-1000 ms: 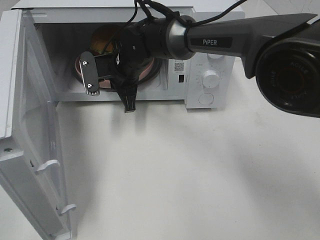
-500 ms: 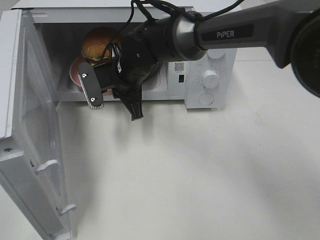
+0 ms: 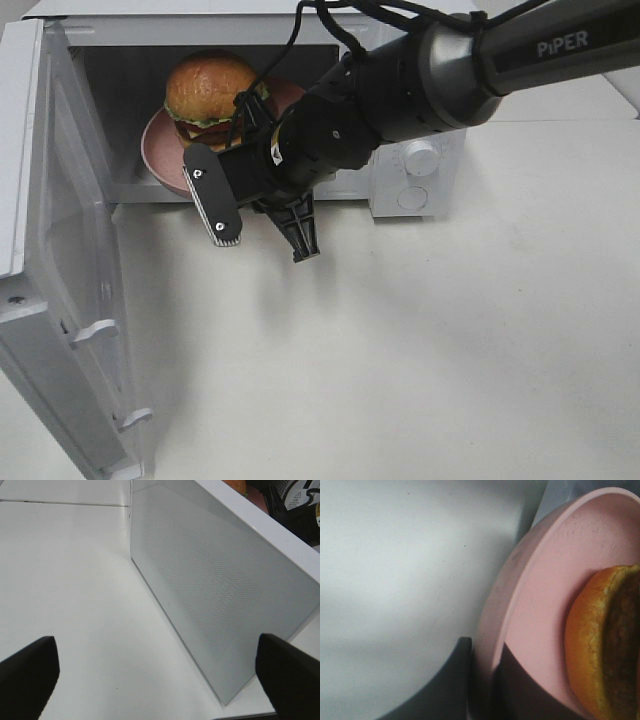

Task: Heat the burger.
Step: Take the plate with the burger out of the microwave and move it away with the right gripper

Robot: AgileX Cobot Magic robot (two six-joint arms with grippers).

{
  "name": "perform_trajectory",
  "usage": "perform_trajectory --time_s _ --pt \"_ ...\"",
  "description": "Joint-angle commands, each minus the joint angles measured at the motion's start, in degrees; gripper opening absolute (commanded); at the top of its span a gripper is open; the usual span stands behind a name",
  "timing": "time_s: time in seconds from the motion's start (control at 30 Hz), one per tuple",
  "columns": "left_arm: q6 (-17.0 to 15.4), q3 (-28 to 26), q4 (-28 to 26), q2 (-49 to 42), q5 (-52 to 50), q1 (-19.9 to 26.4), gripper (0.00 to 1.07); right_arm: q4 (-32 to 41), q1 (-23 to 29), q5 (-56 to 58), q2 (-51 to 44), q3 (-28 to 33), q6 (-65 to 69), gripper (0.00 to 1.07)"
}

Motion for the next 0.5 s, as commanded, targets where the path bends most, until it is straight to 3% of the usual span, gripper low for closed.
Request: perform_trajectory --time_s 0.03,0.5 --pt "-0.4 0.06 0.0 -1.03 -0.29 0.17 1.0 -1.09 0.34 -5.5 -3.21 2.41 -0.57 0.0" --pt "-0.4 0.06 0.0 -1.03 -0.29 0.17 1.0 -1.03 0.97 -13.18 -14.38 20.0 -0.57 0.0"
